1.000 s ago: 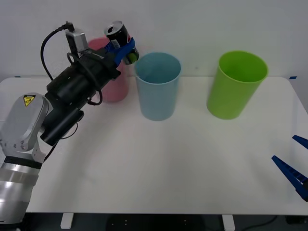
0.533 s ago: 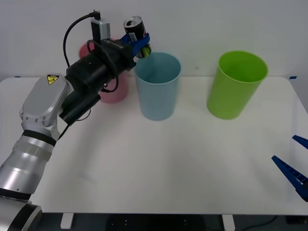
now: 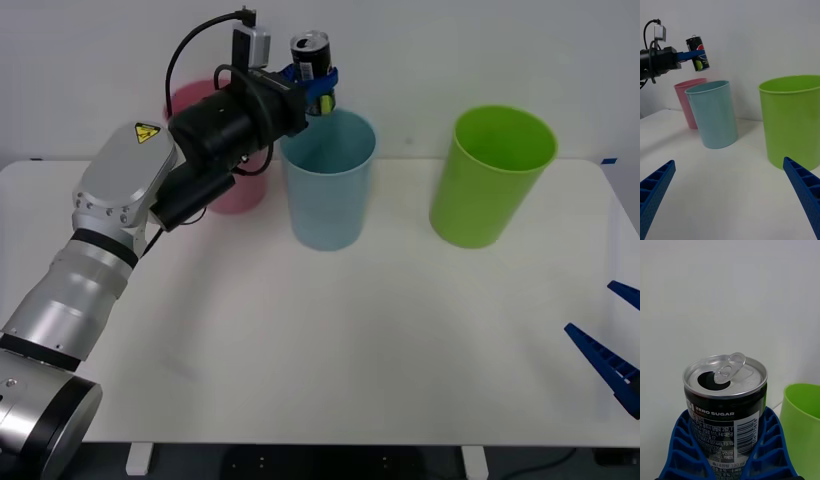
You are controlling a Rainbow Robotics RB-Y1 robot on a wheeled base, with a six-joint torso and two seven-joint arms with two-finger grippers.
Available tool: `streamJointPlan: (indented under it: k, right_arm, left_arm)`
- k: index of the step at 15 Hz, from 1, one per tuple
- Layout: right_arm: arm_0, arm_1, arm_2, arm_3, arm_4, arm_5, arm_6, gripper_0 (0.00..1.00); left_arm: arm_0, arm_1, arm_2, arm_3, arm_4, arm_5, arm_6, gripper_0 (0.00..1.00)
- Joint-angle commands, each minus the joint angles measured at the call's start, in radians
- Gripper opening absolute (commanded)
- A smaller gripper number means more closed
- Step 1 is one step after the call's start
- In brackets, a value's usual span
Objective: Grasp the object on the table and drop it into the matching bin: aluminum can to the light blue bin, PET bottle to the pink bin.
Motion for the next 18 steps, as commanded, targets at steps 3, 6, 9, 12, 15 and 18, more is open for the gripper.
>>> streamJointPlan:
  k: [3,6,9,12,15,18]
  right_arm:
    - [0.000,0.000,0.000,0.000,0.000,0.000,0.000,1.00]
    - [0.000,0.000,0.000,0.000,0.000,0.000,0.000,1.00]
    - [0.000,0.000,0.000,0.000,0.000,0.000,0.000,1.00]
    - [0.000,0.000,0.000,0.000,0.000,0.000,0.000,1.00]
    - [0.000,0.000,0.000,0.000,0.000,0.000,0.000,1.00]
    - [0.000,0.000,0.000,0.000,0.000,0.000,0.000,1.00]
  left_arm:
    - [0.000,0.000,-0.010,0.000,-0.010,-0.002,0.003,0.02]
    - [0.000,0.000,-0.013,0.000,-0.013,-0.002,-0.005,0.65]
    - [0.001,-0.002,-0.013,0.000,-0.013,-0.002,-0.022,1.00]
    - [0.001,0.000,-0.013,0.000,-0.013,-0.002,-0.022,1.00]
    - [0.003,0.000,-0.011,0.000,-0.004,-0.002,-0.022,1.00]
    - [0.007,0.008,-0.011,0.000,0.018,-0.002,-0.022,1.00]
